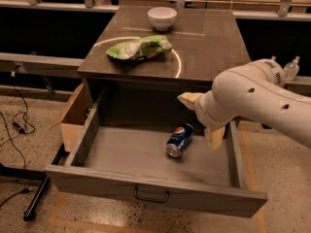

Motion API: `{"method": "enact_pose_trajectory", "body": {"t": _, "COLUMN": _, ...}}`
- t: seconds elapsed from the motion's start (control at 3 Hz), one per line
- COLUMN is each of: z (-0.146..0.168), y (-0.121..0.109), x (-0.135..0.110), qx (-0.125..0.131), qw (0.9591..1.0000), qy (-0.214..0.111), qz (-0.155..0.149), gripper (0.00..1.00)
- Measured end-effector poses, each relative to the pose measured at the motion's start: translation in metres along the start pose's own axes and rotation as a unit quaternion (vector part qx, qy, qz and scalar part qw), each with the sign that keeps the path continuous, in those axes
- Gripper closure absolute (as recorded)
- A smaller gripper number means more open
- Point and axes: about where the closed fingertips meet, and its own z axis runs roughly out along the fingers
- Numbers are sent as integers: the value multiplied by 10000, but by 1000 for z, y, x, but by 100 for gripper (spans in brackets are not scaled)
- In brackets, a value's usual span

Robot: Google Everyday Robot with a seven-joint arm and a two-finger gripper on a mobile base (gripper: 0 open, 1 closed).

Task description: Pick pepsi can from top drawer and place on counter

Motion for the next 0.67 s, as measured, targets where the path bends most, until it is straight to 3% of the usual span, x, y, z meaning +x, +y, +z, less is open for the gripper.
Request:
{"method": "enact_pose_trajectory", "body": {"t": 0.33, "z": 27, "y": -2, "x": 4, "qx": -143, "qw": 9991, "qy": -278, "qz": -290, "gripper": 0}}
{"method": "enact_pose_trajectory", "body": {"t": 0.67, "z": 54, "y": 3, "x": 2, "qx": -355, "qw": 9936, "qy": -517, "qz": -941, "gripper": 0}}
